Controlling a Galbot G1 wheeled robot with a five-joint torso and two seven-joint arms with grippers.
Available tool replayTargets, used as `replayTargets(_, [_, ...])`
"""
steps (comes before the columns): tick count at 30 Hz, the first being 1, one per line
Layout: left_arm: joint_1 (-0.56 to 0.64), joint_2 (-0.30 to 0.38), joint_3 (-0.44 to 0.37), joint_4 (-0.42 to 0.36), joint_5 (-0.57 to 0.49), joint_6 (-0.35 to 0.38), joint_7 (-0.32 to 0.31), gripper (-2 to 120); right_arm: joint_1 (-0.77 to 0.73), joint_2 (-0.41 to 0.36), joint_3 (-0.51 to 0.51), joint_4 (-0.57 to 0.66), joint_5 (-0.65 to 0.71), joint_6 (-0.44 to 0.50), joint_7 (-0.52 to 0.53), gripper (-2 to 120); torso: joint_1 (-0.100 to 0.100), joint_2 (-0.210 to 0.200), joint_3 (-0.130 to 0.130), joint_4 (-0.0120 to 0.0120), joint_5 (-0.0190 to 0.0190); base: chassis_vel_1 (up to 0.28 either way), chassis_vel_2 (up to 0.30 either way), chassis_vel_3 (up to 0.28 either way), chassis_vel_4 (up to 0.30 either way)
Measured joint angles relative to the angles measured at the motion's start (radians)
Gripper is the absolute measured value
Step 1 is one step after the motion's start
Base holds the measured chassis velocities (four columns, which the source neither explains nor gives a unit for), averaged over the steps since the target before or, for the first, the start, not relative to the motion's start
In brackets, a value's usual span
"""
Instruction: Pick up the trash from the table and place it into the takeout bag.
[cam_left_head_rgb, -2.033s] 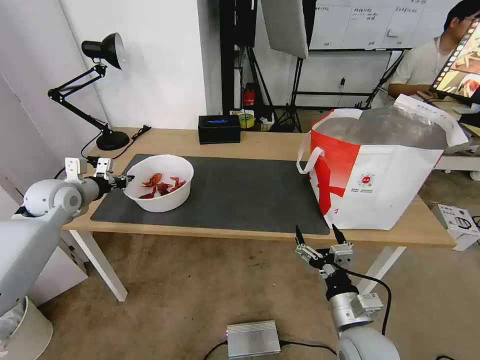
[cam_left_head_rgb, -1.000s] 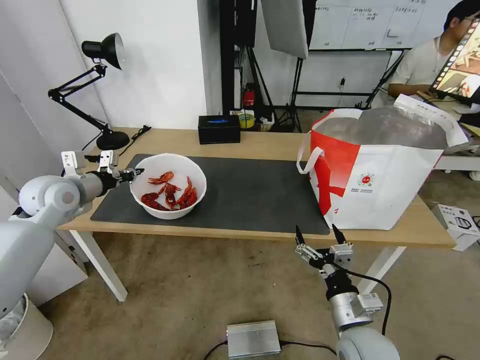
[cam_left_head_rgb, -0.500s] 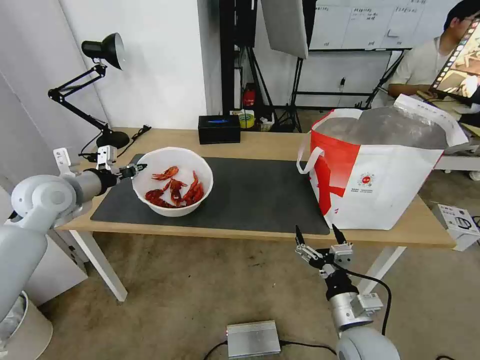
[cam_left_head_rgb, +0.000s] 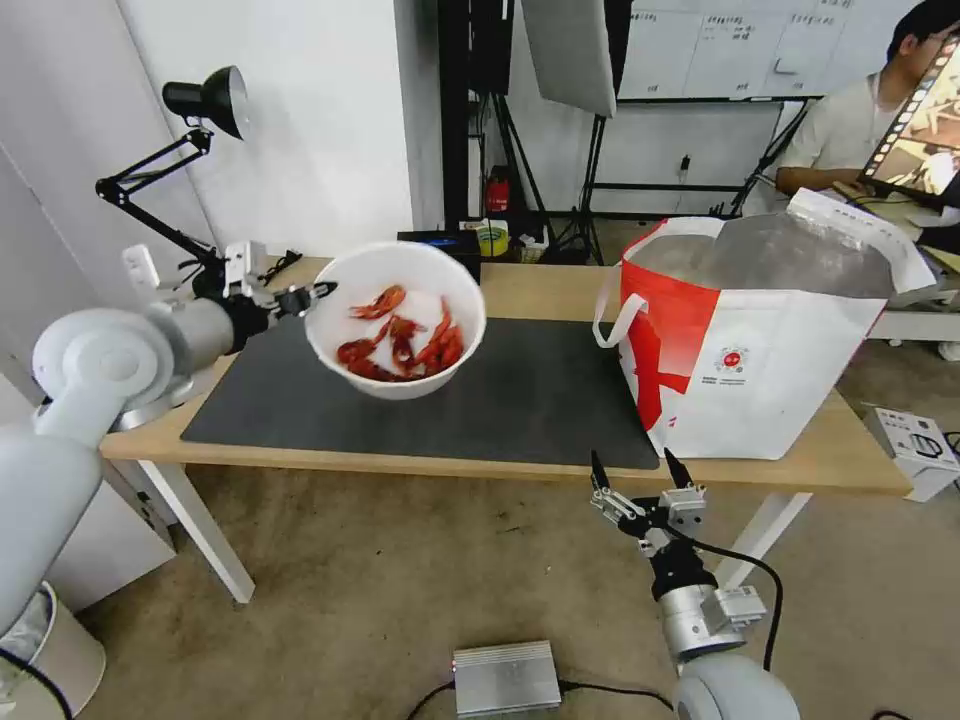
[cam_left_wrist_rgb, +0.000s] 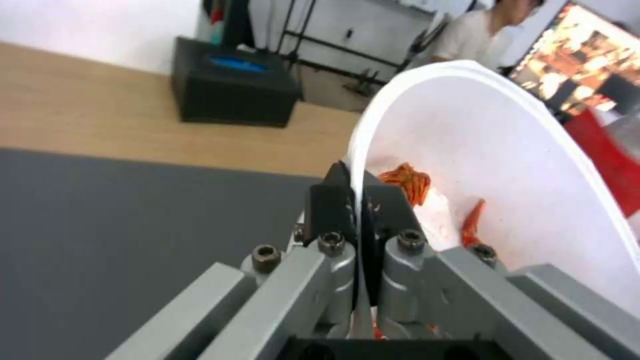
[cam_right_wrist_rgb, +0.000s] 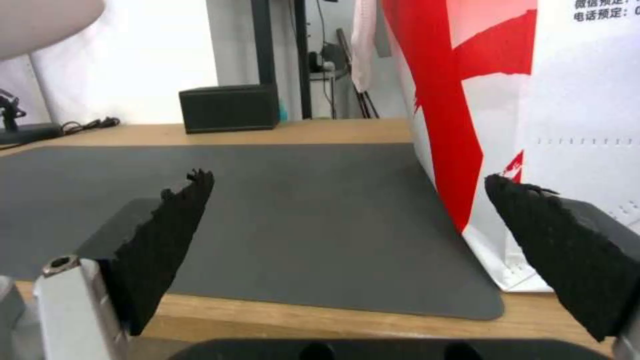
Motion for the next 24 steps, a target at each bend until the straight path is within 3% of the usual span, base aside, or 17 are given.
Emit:
replayTargets(13, [-0.133,-0.047,0.082,-0.027,-0.034,-0.012,-0.027,0,0.0,0.0,0.0,0.0,0.0,0.0,0.0,100,0.0,0.0,0.0,0.0001,0.0,0.0,0.0,0.0,0.0])
replayTargets(24, [-0.268,-0.122,0.202,0.026,-0.035,-0.02,-0.039,0,0.0,0.0,0.0,0.0,0.0,0.0,0.0,100,0.0,0.0,0.0,0.0002,0.0,0.0,0.0,0.0,0.0])
